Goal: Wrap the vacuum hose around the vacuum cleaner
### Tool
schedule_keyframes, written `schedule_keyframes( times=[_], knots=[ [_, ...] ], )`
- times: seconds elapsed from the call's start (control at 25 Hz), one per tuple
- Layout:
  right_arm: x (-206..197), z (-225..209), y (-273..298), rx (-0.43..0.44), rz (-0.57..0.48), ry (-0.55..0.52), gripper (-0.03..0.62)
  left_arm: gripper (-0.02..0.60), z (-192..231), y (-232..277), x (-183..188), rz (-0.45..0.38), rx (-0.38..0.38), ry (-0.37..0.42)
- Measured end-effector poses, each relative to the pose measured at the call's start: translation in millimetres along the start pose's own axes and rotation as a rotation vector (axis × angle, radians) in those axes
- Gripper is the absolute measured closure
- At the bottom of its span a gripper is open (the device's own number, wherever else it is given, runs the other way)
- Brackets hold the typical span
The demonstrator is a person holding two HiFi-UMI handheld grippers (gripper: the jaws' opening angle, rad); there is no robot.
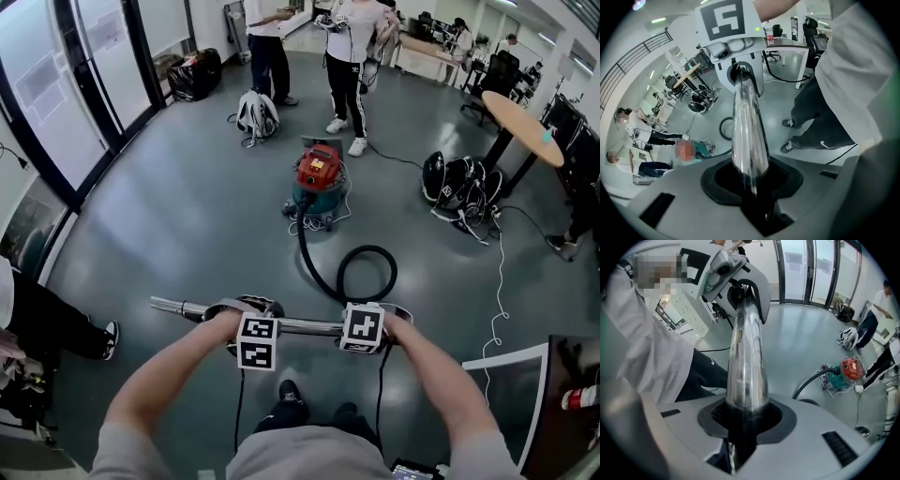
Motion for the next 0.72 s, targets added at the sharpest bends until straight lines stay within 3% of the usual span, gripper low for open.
schedule_keyframes(
  times=[0.12,0.32,0.48,0.72],
  knots=[
    [0.9,-12.5,-0.8,-0.035,-0.010,0.009,0.497,0.453,9.6,6.2,-2.4,-0.025,-0.003,-0.007],
    [2.4,-46.0,-15.0,-0.202,-0.075,-0.039,0.473,0.453,27.6,22.3,0.9,-0.055,-0.018,-0.052],
    [-16.3,-74.7,-33.4,-0.278,-0.119,0.001,0.379,0.451,41.9,38.5,7.5,-0.053,-0.052,-0.120],
    [-51.2,-112.4,-75.1,-0.367,-0.177,-0.004,0.372,0.451,69.7,61.4,36.0,-0.040,-0.060,-0.246]
  ],
)
Point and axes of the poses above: the fingertips, and each gripper's own axes: y forward along the fingers, z to its left, x out of its top, the point moved 1 cm from there along -y, backward along the fingers, and after that the axes turned 6 degrees about -z, right-handed, at the moved point
